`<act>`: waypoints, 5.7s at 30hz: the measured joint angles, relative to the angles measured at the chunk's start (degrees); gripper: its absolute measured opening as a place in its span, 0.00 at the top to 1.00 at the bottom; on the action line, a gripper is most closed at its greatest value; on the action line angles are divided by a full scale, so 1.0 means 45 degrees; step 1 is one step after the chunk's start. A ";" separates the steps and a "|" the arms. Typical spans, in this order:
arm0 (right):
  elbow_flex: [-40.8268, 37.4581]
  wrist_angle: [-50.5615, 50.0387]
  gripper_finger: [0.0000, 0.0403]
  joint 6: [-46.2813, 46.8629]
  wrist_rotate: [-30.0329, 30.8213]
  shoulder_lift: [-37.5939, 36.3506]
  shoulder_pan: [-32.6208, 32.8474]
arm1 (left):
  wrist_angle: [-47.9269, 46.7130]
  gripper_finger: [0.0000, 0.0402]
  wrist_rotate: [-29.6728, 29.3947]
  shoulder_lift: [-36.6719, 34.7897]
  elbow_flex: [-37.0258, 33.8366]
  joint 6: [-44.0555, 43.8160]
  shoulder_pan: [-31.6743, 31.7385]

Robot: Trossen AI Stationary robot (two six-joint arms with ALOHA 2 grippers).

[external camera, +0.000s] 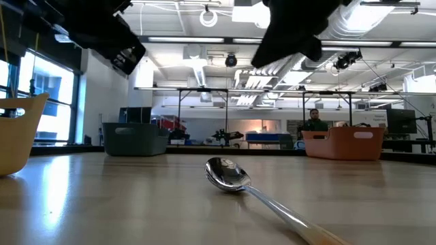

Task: Sort silverware by color (type)
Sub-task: Put the orange spoon into the orange bin, then return to Home Position

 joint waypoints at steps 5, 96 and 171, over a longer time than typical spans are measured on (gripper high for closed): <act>0.2387 -0.3267 0.97 0.3760 -0.0923 0.2349 0.0832 | 0.4588 1.00 -0.0004 0.0192 -0.1710 -0.0289 0.0371; -0.2542 -0.3466 1.00 -0.6783 -0.5170 -0.0675 -1.8186 | 0.8466 1.00 0.1871 0.0193 -0.3167 0.0507 1.0478; -1.4160 1.1274 1.00 -1.0662 -0.7407 -1.4227 -1.0095 | 0.6882 1.00 0.3963 -0.1727 -0.3317 0.2530 0.9047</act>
